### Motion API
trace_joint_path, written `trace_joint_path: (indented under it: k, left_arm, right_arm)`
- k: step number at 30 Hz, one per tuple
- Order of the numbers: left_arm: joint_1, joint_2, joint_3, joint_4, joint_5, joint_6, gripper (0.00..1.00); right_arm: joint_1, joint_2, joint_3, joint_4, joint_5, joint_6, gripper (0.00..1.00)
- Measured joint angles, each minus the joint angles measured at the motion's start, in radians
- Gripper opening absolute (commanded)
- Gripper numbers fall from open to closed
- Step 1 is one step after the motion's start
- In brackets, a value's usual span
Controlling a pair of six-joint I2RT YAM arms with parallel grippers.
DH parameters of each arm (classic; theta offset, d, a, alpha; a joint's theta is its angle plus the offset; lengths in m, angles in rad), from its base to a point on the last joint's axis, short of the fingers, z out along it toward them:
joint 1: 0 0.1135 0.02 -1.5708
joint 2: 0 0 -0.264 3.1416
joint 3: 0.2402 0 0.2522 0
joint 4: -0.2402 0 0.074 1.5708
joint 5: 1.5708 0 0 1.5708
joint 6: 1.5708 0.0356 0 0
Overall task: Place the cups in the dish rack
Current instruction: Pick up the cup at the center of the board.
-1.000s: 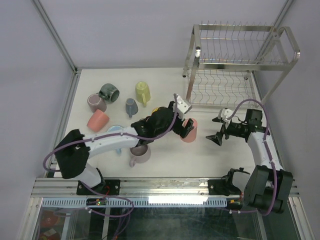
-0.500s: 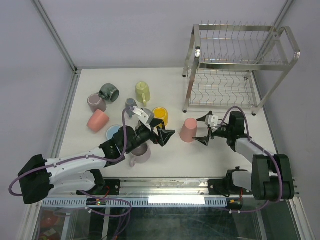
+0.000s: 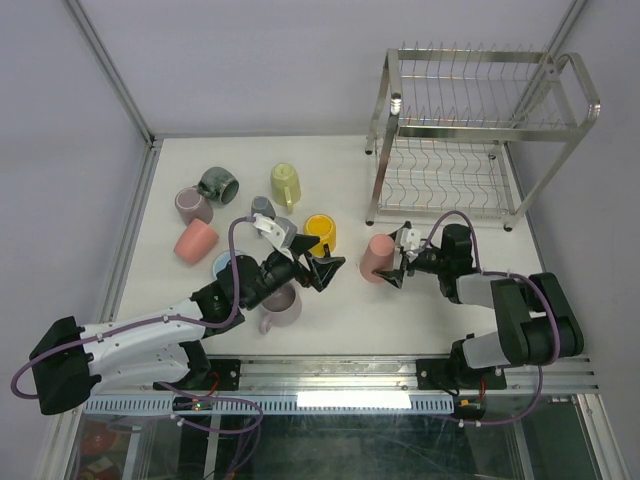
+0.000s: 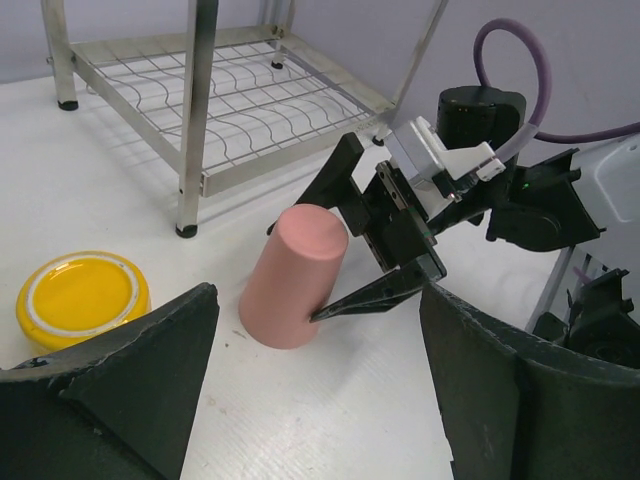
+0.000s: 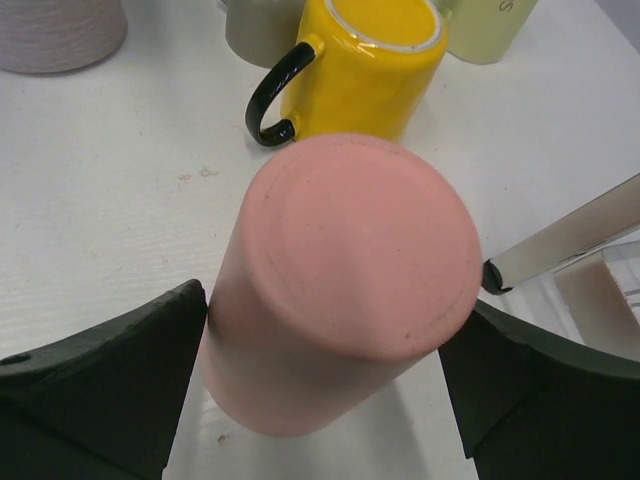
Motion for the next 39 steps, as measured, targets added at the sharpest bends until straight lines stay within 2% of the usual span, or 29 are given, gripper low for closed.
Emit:
trace_joint_path:
  k: [5, 9, 13, 16, 22, 30, 35, 39]
  left_arm:
    - [0.000, -0.009, -0.010, -0.001, -0.013, -0.002, 0.79]
    - [0.000, -0.011, -0.012, -0.001, -0.017, -0.003, 0.79]
    - [0.000, -0.011, -0.012, -0.002, -0.018, -0.003, 0.79]
    - [0.000, -0.011, -0.012, -0.002, -0.018, -0.003, 0.79]
    - [0.000, -0.019, -0.012, -0.003, -0.018, -0.003, 0.79]
    - [0.000, -0.023, -0.012, -0.004, -0.018, -0.003, 0.80]
    - [0.000, -0.023, -0.011, -0.004, -0.017, -0.002, 0.80]
    - [0.000, -0.023, -0.011, -0.003, -0.017, -0.003, 0.80]
  right_arm:
    - [0.000, 0.062, 0.003, 0.014, 0.010, -0.002, 0.73]
    - [0.000, 0.062, 0.027, -0.013, -0.011, -0.023, 0.50]
    - [-0.005, 0.046, 0.050, -0.084, -0.030, -0.063, 0.36]
    - [-0.027, 0.002, 0.060, -0.158, -0.059, -0.084, 0.32]
    - [-0.100, -0.125, 0.110, -0.296, -0.120, -0.114, 0.31]
    - [-0.256, -0.211, 0.217, -0.407, -0.135, -0.045, 0.31]
    - [-0.291, -0.206, 0.288, -0.387, -0.080, 0.035, 0.31]
    - [-0.292, -0.143, 0.306, -0.246, -0.003, 0.166, 0.30]
